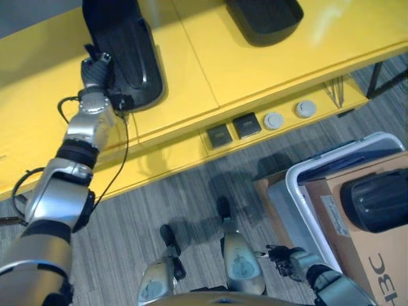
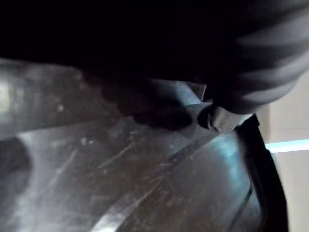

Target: Move parts from the plastic box to the shelf.

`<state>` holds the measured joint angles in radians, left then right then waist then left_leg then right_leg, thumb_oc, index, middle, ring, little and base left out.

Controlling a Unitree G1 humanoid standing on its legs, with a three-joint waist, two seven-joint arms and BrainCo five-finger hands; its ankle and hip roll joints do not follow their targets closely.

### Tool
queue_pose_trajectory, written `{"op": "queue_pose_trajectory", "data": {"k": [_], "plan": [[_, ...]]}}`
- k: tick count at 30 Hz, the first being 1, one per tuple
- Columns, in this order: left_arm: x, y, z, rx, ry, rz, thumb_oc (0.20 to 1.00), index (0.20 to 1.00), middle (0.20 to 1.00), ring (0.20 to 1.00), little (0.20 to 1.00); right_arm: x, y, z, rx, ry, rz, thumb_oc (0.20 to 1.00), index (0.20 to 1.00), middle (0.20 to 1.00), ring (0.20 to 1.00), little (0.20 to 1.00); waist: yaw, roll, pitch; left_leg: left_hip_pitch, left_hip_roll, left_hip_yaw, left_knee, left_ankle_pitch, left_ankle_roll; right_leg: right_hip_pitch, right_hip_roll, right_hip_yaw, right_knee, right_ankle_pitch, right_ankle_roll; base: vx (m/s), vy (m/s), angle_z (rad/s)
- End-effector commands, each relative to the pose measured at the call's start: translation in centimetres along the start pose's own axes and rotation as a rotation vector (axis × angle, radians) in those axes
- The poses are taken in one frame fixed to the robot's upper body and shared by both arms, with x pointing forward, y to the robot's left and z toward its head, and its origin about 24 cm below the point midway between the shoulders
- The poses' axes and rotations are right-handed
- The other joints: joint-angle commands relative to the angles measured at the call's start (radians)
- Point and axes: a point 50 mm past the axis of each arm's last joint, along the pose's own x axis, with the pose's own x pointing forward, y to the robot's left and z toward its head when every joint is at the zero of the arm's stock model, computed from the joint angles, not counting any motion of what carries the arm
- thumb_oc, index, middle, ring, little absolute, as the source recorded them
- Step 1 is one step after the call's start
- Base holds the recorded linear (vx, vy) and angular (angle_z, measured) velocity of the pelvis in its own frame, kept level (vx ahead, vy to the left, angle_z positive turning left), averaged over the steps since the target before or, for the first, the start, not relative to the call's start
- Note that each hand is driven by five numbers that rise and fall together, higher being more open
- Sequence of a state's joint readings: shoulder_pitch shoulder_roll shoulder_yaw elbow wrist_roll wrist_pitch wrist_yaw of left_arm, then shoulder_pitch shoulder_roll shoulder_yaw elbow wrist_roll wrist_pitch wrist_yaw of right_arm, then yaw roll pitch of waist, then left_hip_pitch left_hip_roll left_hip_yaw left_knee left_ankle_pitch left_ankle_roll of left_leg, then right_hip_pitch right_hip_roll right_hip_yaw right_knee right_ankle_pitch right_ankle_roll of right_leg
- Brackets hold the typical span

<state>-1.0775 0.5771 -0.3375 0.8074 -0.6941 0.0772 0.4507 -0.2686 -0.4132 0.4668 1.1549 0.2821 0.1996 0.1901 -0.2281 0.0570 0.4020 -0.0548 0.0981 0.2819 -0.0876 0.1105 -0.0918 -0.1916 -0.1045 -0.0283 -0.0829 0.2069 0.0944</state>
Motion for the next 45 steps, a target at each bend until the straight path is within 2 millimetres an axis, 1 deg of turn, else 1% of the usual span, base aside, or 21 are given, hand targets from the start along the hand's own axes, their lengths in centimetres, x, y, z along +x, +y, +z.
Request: {"op": "queue_pose_trajectory", "data": {"k": [1,6,7,10,13,20,23,24,26,28,30,32,34,36,37,39,40,42,43,44,45], "plan": [[1.1,1.9,0.8,0.043,0.062,0.074,1.0,1.0,1.0,1.0,1.0,0.5,2.3,0.4,-0.01,0.001,0.056,1.0,1.0,1.0,1.0,1.0,-0.005,-0.008,0.015,-0.031,0.037,-0.037,0.0,-0.004,-0.026,0.041,0.002,-0.001,0.009,-0.097,0.001,0.0,-0.019,-0.05],[1.2,3.2,-0.7,0.111,0.17,0.101,1.0,1.0,1.0,1.0,1.0,0.5,1.7,-0.1,0.044,-0.005,0.019,1.0,1.0,1.0,1.0,1.0,-0.006,-0.005,0.01,-0.022,0.044,-0.031,0.0,0.0,-0.029,0.049,0.003,-0.006,0.009,-0.097,0.002,0.0,-0.031,-0.01],[1.2,3.3,-0.7,0.113,0.172,0.106,1.0,1.0,1.0,1.0,1.0,0.5,1.7,0.0,0.047,-0.006,0.019,1.0,1.0,1.0,1.0,1.0,-0.006,-0.005,0.01,-0.022,0.044,-0.031,0.0,0.0,-0.029,0.049,0.002,-0.007,0.01,-0.097,0.002,0.0,0.0,0.0],[1.4,4.5,-0.7,0.173,0.201,0.181,1.0,1.0,1.0,1.0,1.0,0.5,1.7,0.2,0.098,-0.015,0.013,1.0,1.0,1.0,1.0,1.0,-0.01,-0.003,0.005,-0.02,0.046,-0.025,0.0,0.003,-0.03,0.054,0.002,-0.008,0.01,-0.099,0.001,-0.01,-0.01,0.0],[1.5,5.0,-0.8,0.204,0.228,0.198,1.0,1.0,1.0,1.0,1.0,0.5,1.6,0.2,0.107,-0.009,0.011,1.0,1.0,1.0,1.0,1.0,-0.012,-0.001,0.001,-0.015,0.047,-0.023,0.0,0.004,-0.031,0.059,0.001,-0.009,0.009,-0.1,0.001,-0.01,-0.024,0.0],[1.4,4.9,-1.0,0.242,0.222,0.234,1.0,1.0,1.0,1.0,1.0,0.6,2.4,-0.3,0.139,0.0,0.024,1.0,1.0,1.0,1.0,1.0,-0.005,0.007,-0.019,0.003,0.044,-0.024,0.001,0.004,-0.031,0.083,-0.005,-0.023,0.009,-0.103,0.002,0.0,-0.045,-0.01],[1.3,4.9,-1.3,0.256,0.213,0.241,1.0,1.0,1.0,1.0,1.0,0.7,2.8,-1.5,0.148,0.034,0.03,1.0,1.0,1.0,1.0,1.0,0.001,0.012,-0.041,0.021,0.043,-0.023,0.002,0.001,-0.031,0.106,-0.008,-0.032,0.007,-0.106,0.004,0.04,-0.033,0.05],[1.3,5.0,-1.2,0.285,0.196,0.252,1.0,1.0,1.0,1.0,1.0,0.7,3.0,-2.2,0.175,0.054,0.034,1.0,1.0,1.0,1.0,1.0,0.005,0.014,-0.058,0.035,0.042,-0.021,0.003,-0.001,-0.03,0.121,-0.01,-0.038,0.005,-0.107,0.007,0.04,-0.032,0.07],[1.3,5.2,-1.1,0.32,0.188,0.273,1.0,1.0,1.0,1.0,1.0,0.6,3.0,-2.7,0.184,0.065,0.031,1.0,1.0,1.0,1.0,1.0,0.006,0.016,-0.072,0.043,0.044,-0.017,0.003,-0.001,-0.031,0.132,-0.009,-0.041,0.004,-0.11,0.007,0.04,-0.027,0.06],[1.3,5.7,-0.8,0.401,0.159,0.295,1.0,1.0,1.0,1.0,1.0,0.6,3.1,-3.7,0.206,0.085,0.027,1.0,1.0,1.0,1.0,1.0,0.008,0.016,-0.098,0.059,0.046,-0.012,0.003,-0.004,-0.031,0.153,-0.009,-0.047,0.002,-0.115,0.01,0.05,-0.035,0.04],[1.4,6.0,-0.4,0.428,0.138,0.301,1.0,1.0,1.0,1.0,1.0,0.6,3.2,-4.2,0.211,0.103,0.026,1.0,1.0,1.0,1.0,1.0,0.01,0.017,-0.112,0.068,0.047,-0.007,0.001,-0.005,-0.031,0.165,-0.009,-0.051,0.0,-0.117,0.012,0.04,-0.027,0.0],[1.5,6.1,0.0,0.468,0.114,0.293,1.0,1.0,1.0,1.0,1.0,0.5,3.5,-5.4,0.207,0.146,0.027,1.0,1.0,1.0,1.0,1.0,0.014,0.019,-0.14,0.085,0.05,-0.002,0.0,-0.007,-0.033,0.187,-0.009,-0.06,-0.004,-0.119,0.016,0.05,-0.022,0.0],[1.5,6.0,0.4,0.463,0.087,0.283,1.0,1.0,1.0,1.0,1.0,0.4,3.7,-6.2,0.202,0.174,0.028,1.0,1.0,1.0,1.0,1.0,0.016,0.019,-0.159,0.097,0.052,0.003,0.0,-0.009,-0.033,0.201,-0.009,-0.065,-0.004,-0.123,0.018,0.01,0.002,0.02],[1.7,5.5,1.3,0.424,0.026,0.244,1.0,1.0,1.0,1.0,1.0,0.3,3.9,-7.2,0.199,0.207,0.027,1.0,1.0,1.0,1.0,1.0,0.019,0.021,-0.183,0.111,0.055,0.011,0.0,-0.012,-0.034,0.219,-0.009,-0.071,-0.004,-0.128,0.02,0.02,0.01,0.07],[1.7,5.0,2.0,0.385,-0.038,0.208,1.0,1.0,1.0,1.0,1.0,0.2,4.1,-7.7,0.196,0.224,0.029,1.0,1.0,1.0,1.0,1.0,0.02,0.021,-0.194,0.124,0.055,0.013,0.0,-0.018,-0.034,0.232,-0.01,-0.075,-0.004,-0.134,0.022,0.03,0.006,0.03],[1.6,4.0,3.2,0.335,-0.121,0.152,1.0,1.0,1.0,1.0,1.0,0.1,4.2,-8.3,0.189,0.241,0.03,1.0,1.0,1.0,1.0,1.0,0.024,0.022,-0.213,0.13,0.058,0.019,0.0,-0.017,-0.034,0.239,-0.009,-0.08,-0.004,-0.134,0.022,0.0,0.014,0.02],[1.1,2.2,4.3,0.24,-0.208,0.033,1.0,1.0,1.0,1.0,1.0,0.0,4.3,-8.9,0.186,0.26,0.026,1.0,1.0,1.0,1.0,1.0,0.034,0.022,-0.235,0.143,0.061,0.023,0.0,-0.021,-0.033,0.254,-0.012,-0.091,-0.004,-0.137,0.024,0.0,0.035,0.04],[0.3,0.8,4.5,0.167,-0.245,-0.054,1.0,1.0,1.0,1.0,1.0,-0.1,4.2,-9.0,0.193,0.277,0.022,1.0,1.0,1.0,1.0,1.0,0.048,0.02,-0.25,0.153,0.062,0.023,0.001,-0.025,-0.033,0.268,-0.016,-0.103,-0.004,-0.139,0.026,0.0,0.036,0.01],[-0.3,0.1,4.7,0.142,-0.29,-0.141,0.896,0.896,0.896,0.896,0.896,-0.1,4.2,-9.2,0.195,0.286,0.022,1.0,1.0,1.0,1.0,1.0,0.057,0.017,-0.258,0.159,0.062,0.023,0.001,-0.028,-0.032,0.275,-0.019,-0.109,-0.004,-0.142,0.027,0.0,0.0,0.0],[-1.1,-0.7,4.8,0.116,-0.309,-0.189,0.413,0.413,0.413,0.413,0.413,-0.1,4.3,-9.2,0.198,0.29,0.022,1.0,1.0,1.0,1.0,1.0,0.066,0.013,-0.264,0.163,0.062,0.02,0.0,-0.031,-0.031,0.28,-0.021,-0.115,-0.004,-0.143,0.026,0.0,0.0,0.0],[-2.1,-0.9,4.3,0.046,-0.317,-0.23,0.2,0.2,0.2,0.2,0.2,-0.1,4.5,-9.3,0.204,0.297,0.018,1.0,1.0,1.0,1.0,1.0,0.079,0.008,-0.268,0.17,0.06,0.015,0.0,-0.035,-0.028,0.289,-0.024,-0.122,-0.004,-0.146,0.026,0.0,0.0,0.0]]}}
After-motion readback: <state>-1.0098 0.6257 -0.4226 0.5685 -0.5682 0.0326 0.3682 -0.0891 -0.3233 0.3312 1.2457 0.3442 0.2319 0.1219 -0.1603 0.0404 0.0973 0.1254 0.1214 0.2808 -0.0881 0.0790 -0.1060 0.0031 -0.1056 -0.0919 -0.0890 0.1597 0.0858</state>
